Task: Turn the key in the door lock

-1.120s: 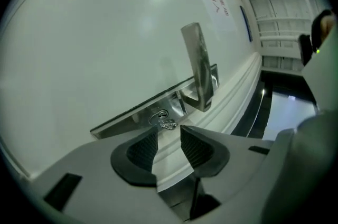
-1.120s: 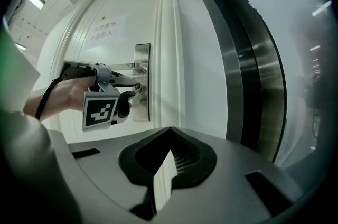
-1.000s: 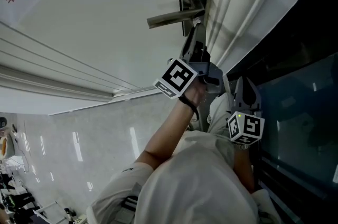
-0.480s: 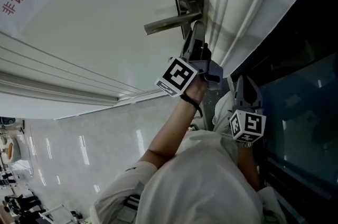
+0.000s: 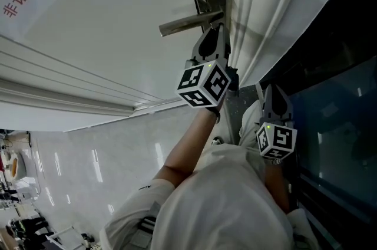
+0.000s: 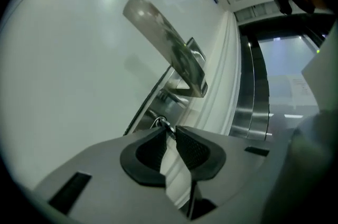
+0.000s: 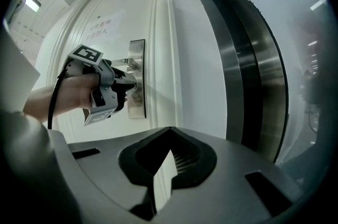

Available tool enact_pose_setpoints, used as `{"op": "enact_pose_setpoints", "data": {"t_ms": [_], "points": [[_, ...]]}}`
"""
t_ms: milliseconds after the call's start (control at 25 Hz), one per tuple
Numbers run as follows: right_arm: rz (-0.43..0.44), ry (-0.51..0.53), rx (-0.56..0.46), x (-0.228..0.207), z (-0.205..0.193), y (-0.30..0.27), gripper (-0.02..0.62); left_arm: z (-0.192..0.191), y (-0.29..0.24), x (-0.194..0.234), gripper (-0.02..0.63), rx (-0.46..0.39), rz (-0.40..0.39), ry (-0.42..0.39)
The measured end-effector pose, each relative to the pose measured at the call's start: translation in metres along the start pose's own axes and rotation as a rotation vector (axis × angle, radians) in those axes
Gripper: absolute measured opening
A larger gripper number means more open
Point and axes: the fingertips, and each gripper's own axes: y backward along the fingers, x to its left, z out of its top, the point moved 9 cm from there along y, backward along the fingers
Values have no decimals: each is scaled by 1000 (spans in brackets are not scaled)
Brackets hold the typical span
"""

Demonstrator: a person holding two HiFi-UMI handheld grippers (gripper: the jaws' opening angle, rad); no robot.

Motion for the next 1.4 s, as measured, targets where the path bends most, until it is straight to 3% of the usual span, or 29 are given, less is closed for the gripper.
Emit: {"op": "enact_pose_setpoints", "data": {"t_ms": [320, 640, 880, 1080, 1280, 1400], "points": [[8, -13, 6, 3, -5, 3, -8, 5, -1, -8, 66, 91, 60, -325], [2, -13, 3, 4, -5, 9, -8, 8, 4, -19, 66, 90, 155, -406], [-4, -14, 4, 5, -8, 14, -8, 8, 5, -20, 66, 91, 178, -389], [-4, -19, 7, 8, -9, 18, -8, 5, 4, -26, 66, 77, 231, -541], [-10, -26, 15, 8, -12, 22, -8, 5, 4, -29, 66, 92, 260, -584], [-12, -29, 16, 9, -13, 24, -8, -1, 2, -30, 66, 76, 262, -684]]}}
